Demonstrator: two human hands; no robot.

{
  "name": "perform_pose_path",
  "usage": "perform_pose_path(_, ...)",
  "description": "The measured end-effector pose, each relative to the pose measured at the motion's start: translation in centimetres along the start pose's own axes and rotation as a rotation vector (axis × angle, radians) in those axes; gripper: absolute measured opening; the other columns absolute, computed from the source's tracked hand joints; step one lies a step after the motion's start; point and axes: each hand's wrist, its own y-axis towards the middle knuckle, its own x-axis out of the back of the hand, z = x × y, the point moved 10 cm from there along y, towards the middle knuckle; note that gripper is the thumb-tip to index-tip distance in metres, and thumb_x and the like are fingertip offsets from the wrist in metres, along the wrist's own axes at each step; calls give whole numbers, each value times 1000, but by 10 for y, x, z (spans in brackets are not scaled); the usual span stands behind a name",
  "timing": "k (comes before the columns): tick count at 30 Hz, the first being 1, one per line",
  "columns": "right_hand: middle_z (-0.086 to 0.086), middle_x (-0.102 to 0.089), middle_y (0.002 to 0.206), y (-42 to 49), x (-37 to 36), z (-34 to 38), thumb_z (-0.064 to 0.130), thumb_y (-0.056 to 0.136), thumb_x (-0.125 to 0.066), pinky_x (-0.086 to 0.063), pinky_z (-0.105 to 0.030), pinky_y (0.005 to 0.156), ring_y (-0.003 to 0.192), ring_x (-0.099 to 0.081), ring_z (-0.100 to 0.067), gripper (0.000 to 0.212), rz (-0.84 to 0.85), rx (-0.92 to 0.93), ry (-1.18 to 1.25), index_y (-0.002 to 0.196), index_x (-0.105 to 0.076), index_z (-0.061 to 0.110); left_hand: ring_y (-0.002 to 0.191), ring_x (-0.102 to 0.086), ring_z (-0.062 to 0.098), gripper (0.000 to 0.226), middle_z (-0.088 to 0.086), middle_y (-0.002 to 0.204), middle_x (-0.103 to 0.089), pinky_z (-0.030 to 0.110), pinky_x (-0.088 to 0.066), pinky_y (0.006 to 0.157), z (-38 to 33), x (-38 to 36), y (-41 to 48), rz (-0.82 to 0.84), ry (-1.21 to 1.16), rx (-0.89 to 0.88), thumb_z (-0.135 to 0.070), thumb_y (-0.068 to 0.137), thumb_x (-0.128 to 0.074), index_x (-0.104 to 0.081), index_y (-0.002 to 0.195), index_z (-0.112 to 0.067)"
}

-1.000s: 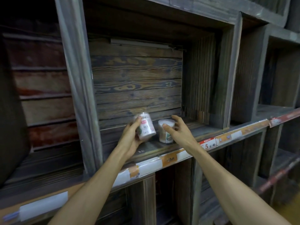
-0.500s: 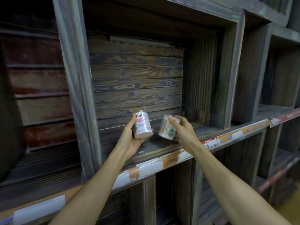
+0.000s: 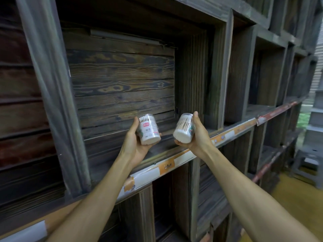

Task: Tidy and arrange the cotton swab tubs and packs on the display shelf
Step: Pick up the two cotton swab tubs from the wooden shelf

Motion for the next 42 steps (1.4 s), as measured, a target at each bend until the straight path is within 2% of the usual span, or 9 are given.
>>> perform_pose_path(6, -10, -66, 96, -24, 48, 18, 65, 97, -37, -51, -43, 76, 88, -64, -27, 57, -102, 6, 76, 113, -64, 17, 89, -64, 26, 43, 14, 100, -66, 49, -47, 98, 37, -30, 3, 54, -92, 97, -39, 101, -43, -64, 119, -6)
perform_pose_path(10, -13, -65, 115, -56, 85, 38, 68, 94, -38, -49, -55, 96, 112, -61, -33, 61, -169, 63, 3, 118, -62, 18, 78, -65, 29, 42, 16, 89, -67, 43, -60, 66, 80, -65, -3, 142, -68, 212, -41, 99, -49, -68, 106, -5)
perform_pose_path(13, -10, -69, 102, -87, 114, 57, 75, 77, -54, -55, -49, 82, 93, -69, -28, 73, -234, 121, -36, 120, -58, 16, 75, -72, 27, 39, 14, 85, -72, 44, -60, 67, 114, -95, -8, 222, -70, 287, -41, 98, -51, -67, 107, -7)
perform_pose_path(17, -4, -59, 77, -133, 157, 83, 65, 93, -45, -50, -47, 71, 69, -60, -21, 51, -336, 200, -79, 102, -58, 16, 90, -66, 28, 56, 13, 103, -70, 43, -57, 77, 161, -129, -15, 287, -24, 355, -48, 81, -64, -65, 122, -10)
perform_pose_path(20, -6, -57, 79, -171, 192, 100, 64, 91, -48, -52, -45, 70, 70, -60, -20, 58, -449, 232, -116, 116, -51, 12, 89, -64, 27, 56, 12, 100, -68, 45, -53, 82, 192, -163, -30, 347, -32, 397, -47, 84, -63, -64, 126, -10)
perform_pose_path(25, -10, -62, 92, -230, 244, 132, 73, 70, -66, -59, -44, 66, 77, -66, -24, 107, -599, 317, -148, 146, -35, 4, 83, -63, 25, 38, 9, 90, -69, 40, -51, 78, 242, -228, -57, 476, -61, 474, -43, 96, -53, -70, 107, -12)
perform_pose_path(34, -5, -64, 78, -330, 348, 208, 68, 76, -57, -56, -36, 54, 64, -67, -18, 78, -724, 416, -169, 126, -47, 10, 90, -66, 26, 53, 12, 103, -70, 40, -57, 76, 322, -360, -111, 655, -44, 560, -44, 96, -52, -59, 132, -6)
perform_pose_path(38, -4, -62, 75, -370, 395, 245, 61, 93, -47, -56, -34, 59, 64, -66, -17, 52, -727, 442, -149, 107, -56, 12, 81, -66, 27, 55, 15, 101, -66, 37, -59, 65, 355, -422, -132, 720, -58, 570, -44, 99, -49, -55, 136, -4)
perform_pose_path(42, -7, -60, 83, -402, 439, 274, 60, 93, -53, -54, -37, 68, 71, -62, -21, 51, -776, 445, -135, 112, -58, 13, 87, -63, 27, 54, 17, 109, -60, 38, -60, 68, 397, -469, -145, 732, -94, 611, -45, 98, -51, -58, 134, -5)
